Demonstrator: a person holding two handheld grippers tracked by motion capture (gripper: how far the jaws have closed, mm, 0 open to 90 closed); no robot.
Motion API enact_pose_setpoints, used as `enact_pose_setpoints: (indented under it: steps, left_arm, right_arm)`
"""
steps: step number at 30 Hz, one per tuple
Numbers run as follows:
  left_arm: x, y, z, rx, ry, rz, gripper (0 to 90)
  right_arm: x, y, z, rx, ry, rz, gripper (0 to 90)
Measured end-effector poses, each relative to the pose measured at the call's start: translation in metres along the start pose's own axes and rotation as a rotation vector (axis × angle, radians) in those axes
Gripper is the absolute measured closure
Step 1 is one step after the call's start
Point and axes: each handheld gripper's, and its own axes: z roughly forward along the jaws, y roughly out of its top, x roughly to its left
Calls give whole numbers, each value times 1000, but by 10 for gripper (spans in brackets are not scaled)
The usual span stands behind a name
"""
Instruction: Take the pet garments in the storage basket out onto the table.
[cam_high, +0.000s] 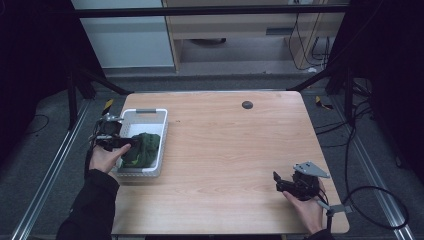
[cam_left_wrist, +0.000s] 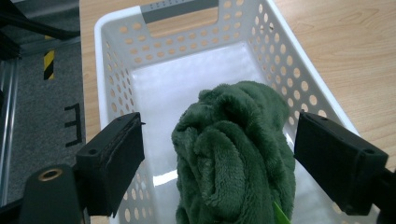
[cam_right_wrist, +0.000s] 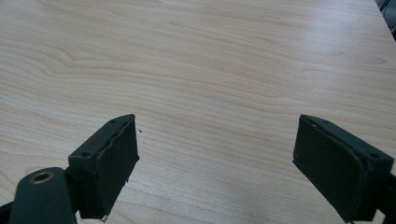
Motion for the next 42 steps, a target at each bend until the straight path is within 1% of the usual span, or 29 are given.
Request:
enact_pose_setpoints:
  steps: [6,15,16,19,21,29,30,34,35,39,42]
  left_arm:
    - [-2,-1,4,35,-12,12,151]
    - [-8,-2,11,72,-35,24,179]
    - [-8,-2,11,78,-34,31,182]
    - [-9,-3,13,91,-37,30,184]
    - [-9,-3,14,101,-36,36,185]
    - [-9,-3,18,140,-47,31,186]
    - [-9,-3,19,144,-47,37,186]
    - [-10,-3,22,162,-51,34,194]
    - [-10,-3,22,167,-53,36,198]
    - [-12,-3,25,180,-54,39,210]
    - [-12,-3,28,201,-50,44,214]
  right_arm:
    - [0,0,1,6,-2,-9,137]
    - [0,0,1,13,1,-5,137]
    - [0,0,1,14,1,-5,137]
    - [0,0,1,16,2,-5,136]
    - [0,-1,2,15,1,-10,136]
    - [0,-1,2,21,2,-8,135]
    - [1,-1,2,22,3,-6,136]
    - [1,-1,2,23,5,-4,135]
    - [0,-1,2,21,4,-13,135]
    - [0,-1,3,27,5,-13,133]
    - [0,-1,3,30,5,-12,132]
